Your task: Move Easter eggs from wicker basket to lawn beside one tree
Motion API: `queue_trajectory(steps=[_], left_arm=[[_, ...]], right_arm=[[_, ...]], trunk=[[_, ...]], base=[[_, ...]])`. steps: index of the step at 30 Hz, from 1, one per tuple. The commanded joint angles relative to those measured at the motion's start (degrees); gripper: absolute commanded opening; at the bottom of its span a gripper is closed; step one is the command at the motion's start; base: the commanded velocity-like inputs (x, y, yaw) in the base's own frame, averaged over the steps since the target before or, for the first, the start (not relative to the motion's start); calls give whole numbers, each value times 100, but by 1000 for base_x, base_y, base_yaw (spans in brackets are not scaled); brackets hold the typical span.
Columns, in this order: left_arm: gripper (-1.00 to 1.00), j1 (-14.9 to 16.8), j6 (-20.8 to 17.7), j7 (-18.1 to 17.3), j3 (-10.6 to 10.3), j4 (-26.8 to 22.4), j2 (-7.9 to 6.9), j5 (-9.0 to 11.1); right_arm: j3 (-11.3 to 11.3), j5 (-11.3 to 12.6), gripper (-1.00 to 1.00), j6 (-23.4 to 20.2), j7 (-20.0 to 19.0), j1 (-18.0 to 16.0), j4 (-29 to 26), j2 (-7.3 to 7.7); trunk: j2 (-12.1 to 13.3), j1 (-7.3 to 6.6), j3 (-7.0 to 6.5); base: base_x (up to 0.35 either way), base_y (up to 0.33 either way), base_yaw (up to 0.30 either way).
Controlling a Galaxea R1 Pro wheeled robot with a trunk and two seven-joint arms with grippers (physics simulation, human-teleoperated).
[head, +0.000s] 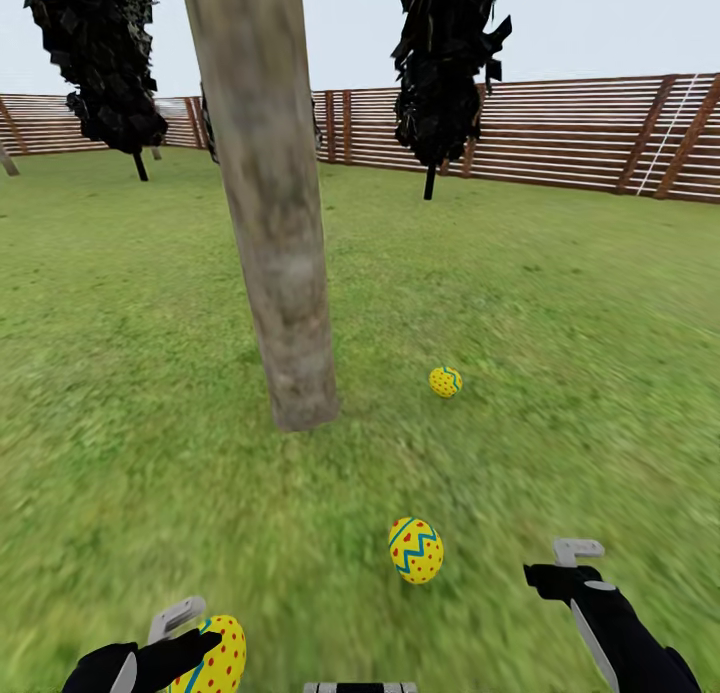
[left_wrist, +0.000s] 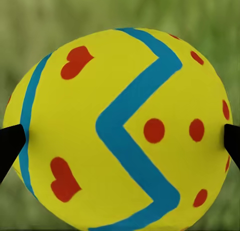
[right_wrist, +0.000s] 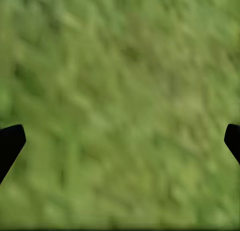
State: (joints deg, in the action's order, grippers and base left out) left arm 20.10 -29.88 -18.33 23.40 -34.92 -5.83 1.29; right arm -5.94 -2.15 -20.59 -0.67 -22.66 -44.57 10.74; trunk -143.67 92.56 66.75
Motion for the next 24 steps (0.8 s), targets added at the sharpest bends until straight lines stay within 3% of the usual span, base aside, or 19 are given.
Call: queue_trajectory(steps=[1, 8, 9, 24], left_arm=[[-100, 3, -44, -22, 25, -6, 3, 15], [-100, 3, -37, -22, 42, -69, 3, 29], [100, 3, -36, -22, 44, -75, 3, 30], [100, 3, -35, -22, 51, -52, 1, 38]], right_arm=[[-5, -23, 100, -33, -6, -1, -6, -1], [-4, -23, 100, -33, -3, -1, 9, -19], [-4, -23, 100, -33, -3, -1, 9, -19], [-4, -31, 100, -33, -3, -1, 10, -89]], trunk=[[-4, 1, 28], [-9, 12, 116], [-9, 12, 116], [-9, 12, 116]], base=[[0, 0, 0], [0, 0, 0], [0, 0, 0], [0, 0, 0]])
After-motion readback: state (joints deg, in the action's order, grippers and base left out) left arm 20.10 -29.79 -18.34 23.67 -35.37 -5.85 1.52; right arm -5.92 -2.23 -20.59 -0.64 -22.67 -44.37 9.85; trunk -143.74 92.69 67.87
